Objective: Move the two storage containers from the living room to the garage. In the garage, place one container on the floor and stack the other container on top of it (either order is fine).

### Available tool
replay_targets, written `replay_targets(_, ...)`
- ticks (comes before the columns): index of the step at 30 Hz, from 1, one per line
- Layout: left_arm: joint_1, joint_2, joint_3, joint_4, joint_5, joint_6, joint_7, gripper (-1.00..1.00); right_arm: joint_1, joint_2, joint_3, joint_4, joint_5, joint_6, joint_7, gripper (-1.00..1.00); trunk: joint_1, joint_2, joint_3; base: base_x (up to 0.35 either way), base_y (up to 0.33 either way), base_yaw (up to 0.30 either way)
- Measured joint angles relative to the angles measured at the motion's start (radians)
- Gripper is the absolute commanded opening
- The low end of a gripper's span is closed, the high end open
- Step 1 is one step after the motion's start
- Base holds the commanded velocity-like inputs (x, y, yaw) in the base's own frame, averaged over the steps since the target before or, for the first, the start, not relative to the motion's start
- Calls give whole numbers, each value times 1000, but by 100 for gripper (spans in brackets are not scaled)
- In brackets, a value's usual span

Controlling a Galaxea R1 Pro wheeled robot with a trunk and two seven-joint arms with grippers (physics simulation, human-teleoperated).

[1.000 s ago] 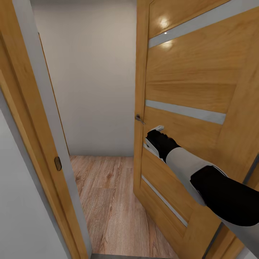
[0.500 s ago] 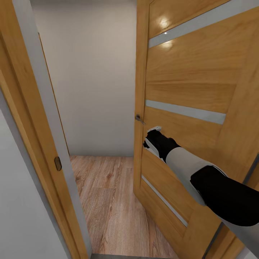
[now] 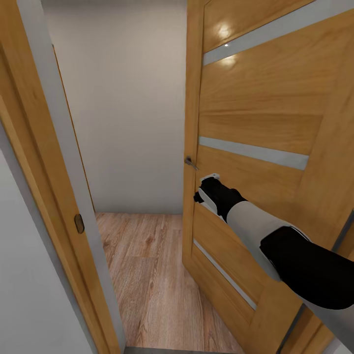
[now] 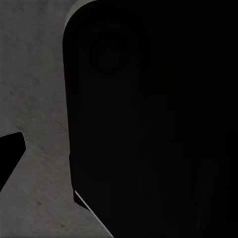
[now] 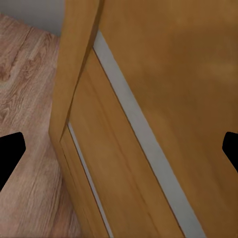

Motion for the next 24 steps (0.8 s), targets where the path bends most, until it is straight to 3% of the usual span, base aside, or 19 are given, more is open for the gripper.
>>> replay_targets(12,0,1,0,0,0,0,0,100,0,0,0,0,-2,-2,0,100,0,0,0,138,0,0)
replay_targets(24,0,1,0,0,0,0,0,100,0,0,0,0,-1,-1,0,100,0,0,0,50,0,0)
